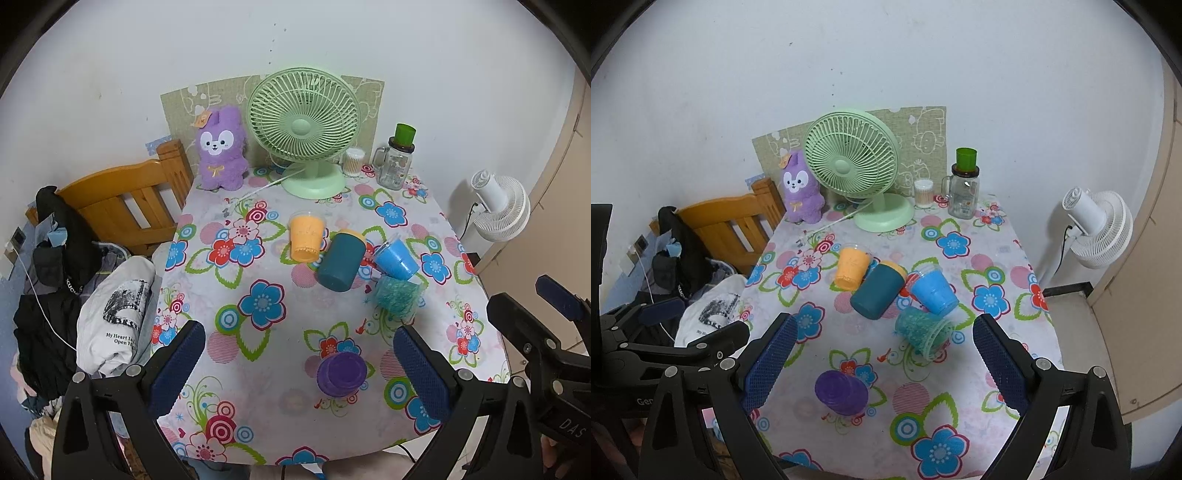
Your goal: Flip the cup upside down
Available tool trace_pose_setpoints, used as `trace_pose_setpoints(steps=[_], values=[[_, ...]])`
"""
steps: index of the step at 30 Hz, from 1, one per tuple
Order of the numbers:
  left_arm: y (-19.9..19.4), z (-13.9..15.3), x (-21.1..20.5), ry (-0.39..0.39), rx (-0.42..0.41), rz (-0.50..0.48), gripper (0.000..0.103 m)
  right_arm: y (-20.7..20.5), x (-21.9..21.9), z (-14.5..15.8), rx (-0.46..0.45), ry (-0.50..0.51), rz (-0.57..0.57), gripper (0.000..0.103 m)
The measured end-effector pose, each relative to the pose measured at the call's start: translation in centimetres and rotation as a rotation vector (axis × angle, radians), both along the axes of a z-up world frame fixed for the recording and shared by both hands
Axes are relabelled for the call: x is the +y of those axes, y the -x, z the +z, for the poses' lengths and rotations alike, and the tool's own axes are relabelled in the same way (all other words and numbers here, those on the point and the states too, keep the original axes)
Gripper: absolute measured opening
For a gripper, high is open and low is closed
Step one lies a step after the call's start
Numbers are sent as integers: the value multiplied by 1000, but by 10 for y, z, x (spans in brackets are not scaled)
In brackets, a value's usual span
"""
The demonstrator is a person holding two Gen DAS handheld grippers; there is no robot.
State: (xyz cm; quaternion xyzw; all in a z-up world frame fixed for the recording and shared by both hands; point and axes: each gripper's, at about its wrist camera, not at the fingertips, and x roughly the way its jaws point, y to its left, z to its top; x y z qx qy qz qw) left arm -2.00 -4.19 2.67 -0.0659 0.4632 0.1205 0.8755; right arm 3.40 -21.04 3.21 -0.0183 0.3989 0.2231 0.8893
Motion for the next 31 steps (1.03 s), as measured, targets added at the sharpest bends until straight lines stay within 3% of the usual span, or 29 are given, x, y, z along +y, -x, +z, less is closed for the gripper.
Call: trace_pose_setpoints(steps=[31], values=[[-14, -8, -12, 23, 15, 23, 103, -7, -14, -11, 28, 19, -16, 97]])
